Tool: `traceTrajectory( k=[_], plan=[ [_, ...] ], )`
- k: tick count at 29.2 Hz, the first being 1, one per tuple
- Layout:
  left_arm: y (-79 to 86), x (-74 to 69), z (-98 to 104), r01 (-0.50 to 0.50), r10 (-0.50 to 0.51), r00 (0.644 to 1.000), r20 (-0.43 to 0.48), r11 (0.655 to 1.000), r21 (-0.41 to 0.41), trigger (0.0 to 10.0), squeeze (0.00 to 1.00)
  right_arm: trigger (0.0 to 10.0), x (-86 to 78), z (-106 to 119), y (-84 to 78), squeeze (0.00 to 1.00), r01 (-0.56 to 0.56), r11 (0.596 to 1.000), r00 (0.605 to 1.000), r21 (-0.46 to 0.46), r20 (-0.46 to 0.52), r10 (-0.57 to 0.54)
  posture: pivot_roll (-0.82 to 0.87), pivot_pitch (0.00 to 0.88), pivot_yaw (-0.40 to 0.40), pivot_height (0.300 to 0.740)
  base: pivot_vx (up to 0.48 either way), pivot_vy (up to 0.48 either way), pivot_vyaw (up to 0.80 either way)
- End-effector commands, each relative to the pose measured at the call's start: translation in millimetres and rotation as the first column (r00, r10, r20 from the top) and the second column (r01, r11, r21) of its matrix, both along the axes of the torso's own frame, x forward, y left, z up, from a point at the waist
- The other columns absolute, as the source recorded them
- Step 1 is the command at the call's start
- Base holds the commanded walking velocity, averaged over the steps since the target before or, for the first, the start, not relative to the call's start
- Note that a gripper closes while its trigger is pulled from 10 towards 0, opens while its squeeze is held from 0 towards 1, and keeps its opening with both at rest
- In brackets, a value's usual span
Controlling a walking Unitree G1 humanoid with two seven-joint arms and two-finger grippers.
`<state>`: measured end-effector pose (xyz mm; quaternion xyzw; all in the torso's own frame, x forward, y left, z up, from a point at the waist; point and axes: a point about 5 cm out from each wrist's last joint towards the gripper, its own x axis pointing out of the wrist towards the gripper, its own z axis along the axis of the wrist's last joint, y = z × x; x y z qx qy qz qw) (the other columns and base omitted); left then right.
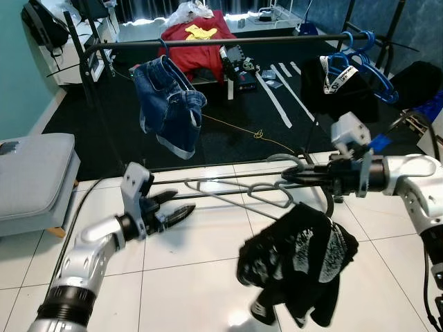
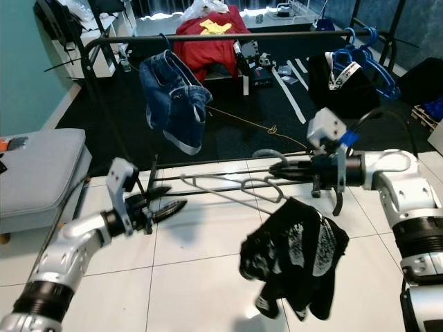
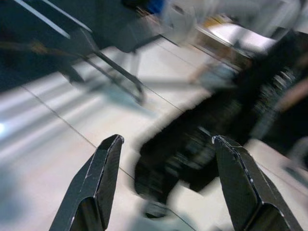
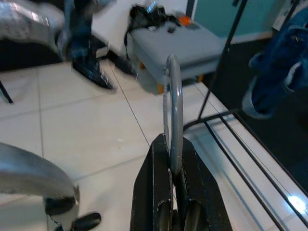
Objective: Hang hanger
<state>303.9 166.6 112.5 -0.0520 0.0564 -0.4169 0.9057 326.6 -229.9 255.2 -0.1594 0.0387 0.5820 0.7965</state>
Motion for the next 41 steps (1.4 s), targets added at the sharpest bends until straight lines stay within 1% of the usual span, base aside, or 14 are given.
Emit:
traceTrajectory(
  k=[1, 7, 12, 19, 20, 25, 26, 31, 32, 33, 34, 35, 39, 41],
  plan=[
    [-7.2, -6.7, -11, 0.056, -0.057, 0.997, -0.044, 0.998, -0.024, 10.0, 0.0, 0.0, -2.6, 9, 2.7, 0.0, -0.053, 0.999, 0.999, -0.002, 0.008, 0.053, 0.0, 0.086, 0.05, 0.74, 0.0, 0.0, 0.0],
    [-16.0, -10.5, -18, 0.088, -0.091, 0.995, -0.042, 0.994, -0.064, 10.0, 0.0, 0.0, -3.8, 11, 4.3, 0.0, -0.1, 0.995, 0.995, -0.016, -0.016, 0.1, 0.0, 0.086, 0.047, 0.74, 0.0, 0.0, 0.0],
    [-39.1, -20.7, -29, 0.198, -0.217, 0.974, -0.068, 0.957, -0.211, 10.0, 0.0, 0.0, -4.4, 22, 13.9, 0.0, -0.212, 0.977, 0.974, 0.025, -0.08, 0.213, 0.0, 0.092, 0.038, 0.74, 0.0, 0.0, 0.0],
    [-50.3, -25.8, -35, 0.237, -0.263, 0.961, -0.089, 0.943, -0.232, 10.0, 0.0, 0.0, -7.1, 24, 21.0, 0.0, -0.258, 0.965, 0.958, 0.046, -0.113, 0.262, 0.01, 0.11, 0.034, 0.74, 0.0, 0.0, 0.0],
    [-55.6, -28.3, -41, 0.242, -0.268, 0.958, -0.098, 0.946, -0.216, 10.0, 0.54, 0.0, -8.3, 27, 24.7, 0.0, -0.277, 0.959, 0.952, 0.062, -0.117, 0.283, 0.01, 0.122, 0.029, 0.74, 0.0, 0.0, 0.0],
    [-62.2, -32.1, -49, 0.246, -0.274, 0.954, -0.12, 0.947, -0.207, 10.0, 0.63, 0.0, -9.0, 31, 28.0, 0.0, -0.291, 0.954, 0.948, 0.074, -0.115, 0.298, 0.01, 0.127, 0.028, 0.74, 0.0, 0.0, 0.0],
    [-66.6, -33.9, -56, 0.233, -0.261, 0.956, -0.137, 0.954, -0.189, 10.0, 1.0, 0.0, -9.3, 34, 30.3, 0.0, -0.3, 0.95, 0.945, 0.08, -0.111, 0.308, 0.0, 0.13, 0.031, 0.74, 0.0, 0.0, 0.0],
    [-71.5, -35.0, -65, 0.2, -0.226, 0.962, -0.153, 0.966, -0.166, 10.0, 1.0, 0.0, -7.6, 42, 33.9, 0.0, -0.308, 0.947, 0.945, 0.093, -0.089, 0.316, 0.0, 0.135, 0.029, 0.74, 0.0, 0.0, 0.0],
    [-71.7, -33.8, -69, 0.174, -0.197, 0.968, -0.158, 0.973, -0.152, 10.0, 0.68, 0.0, -5.4, 47, 35.7, 0.0, -0.306, 0.947, 0.947, 0.101, -0.07, 0.313, 0.0, 0.137, 0.028, 0.74, 0.0, 0.0, 0.0],
    [-71.7, -33.8, -69, 0.174, -0.197, 0.968, -0.158, 0.973, -0.152, 10.0, 0.68, 0.0, -5.4, 47, 35.7, 0.0, -0.306, 0.947, 0.947, 0.101, -0.07, 0.313, 0.0, 0.137, 0.028, 0.74, 0.0, 0.0, 0.0],
    [-71.8, -33.3, -72, 0.154, -0.179, 0.969, -0.17, 0.977, -0.148, 10.0, 0.24, 0.0, -3.8, 50, 36.9, 0.0, -0.304, 0.947, 0.949, 0.107, -0.057, 0.311, 0.0, 0.137, 0.027, 0.74, 0.0, 0.0, 0.0],
    [-70.4, -30.4, -74, 0.102, -0.126, 0.978, -0.167, 0.984, -0.147, 10.0, 0.0, 0.0, -0.4, 51, 37.4, 0.0, -0.282, 0.955, 0.957, 0.093, -0.038, 0.287, 0.0, 0.136, 0.026, 0.74, 0.0, 0.0, 0.0],
    [-69.1, -27.2, -73, 0.049, -0.077, 0.983, -0.168, 0.984, -0.169, 10.0, 0.0, 0.0, 1.9, 52, 37.1, 0.0, -0.266, 0.96, 0.963, 0.082, -0.028, 0.269, 0.0, 0.137, 0.026, 0.74, 0.0, 0.0, 0.0],
    [-65.3, -18.8, -63, -0.035, 0.006, 0.993, -0.116, 0.968, -0.25, 10.0, 0.0, 0.0, 2.1, 51, 34.8, 0.0, -0.253, 0.964, 0.966, 0.081, -0.034, 0.256, 0.0, 0.137, 0.022, 0.74, 0.0, 0.0, 0.0]
  ],
)
